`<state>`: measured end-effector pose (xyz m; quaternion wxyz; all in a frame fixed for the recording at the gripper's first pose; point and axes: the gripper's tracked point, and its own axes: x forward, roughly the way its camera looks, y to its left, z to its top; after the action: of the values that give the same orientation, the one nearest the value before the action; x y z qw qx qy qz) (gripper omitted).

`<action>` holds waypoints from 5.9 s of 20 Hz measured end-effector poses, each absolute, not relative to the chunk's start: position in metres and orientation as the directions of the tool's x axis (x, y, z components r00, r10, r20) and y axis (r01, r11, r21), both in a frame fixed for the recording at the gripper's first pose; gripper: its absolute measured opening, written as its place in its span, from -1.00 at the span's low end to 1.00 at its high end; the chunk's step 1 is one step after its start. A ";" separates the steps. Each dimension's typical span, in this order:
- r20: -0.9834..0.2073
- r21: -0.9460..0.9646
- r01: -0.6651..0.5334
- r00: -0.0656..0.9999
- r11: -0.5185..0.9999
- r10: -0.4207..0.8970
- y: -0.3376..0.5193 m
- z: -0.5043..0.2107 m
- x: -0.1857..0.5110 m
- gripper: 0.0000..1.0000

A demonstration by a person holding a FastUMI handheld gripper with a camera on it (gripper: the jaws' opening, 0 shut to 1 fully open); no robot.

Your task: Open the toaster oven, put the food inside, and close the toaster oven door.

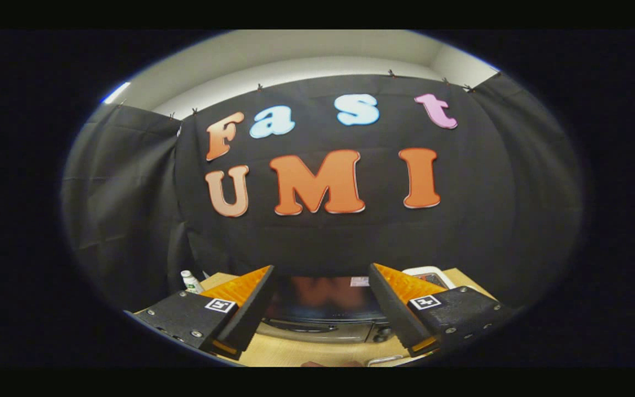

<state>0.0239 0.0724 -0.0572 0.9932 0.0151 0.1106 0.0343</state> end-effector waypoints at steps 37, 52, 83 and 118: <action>-0.654 0.097 -0.235 0.717 0.967 0.240 0.132 -0.262 -0.082 0.22; -0.837 0.060 -0.269 0.511 0.961 0.195 0.127 -0.346 -0.124 0.56; -0.901 0.281 0.188 0.390 0.941 0.191 -0.100 -0.320 -0.161 0.80; -0.588 0.709 0.286 0.744 0.644 0.317 0.107 -0.269 0.017 -0.29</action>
<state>0.0169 0.1069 -0.2687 0.8332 0.4218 0.3574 0.0091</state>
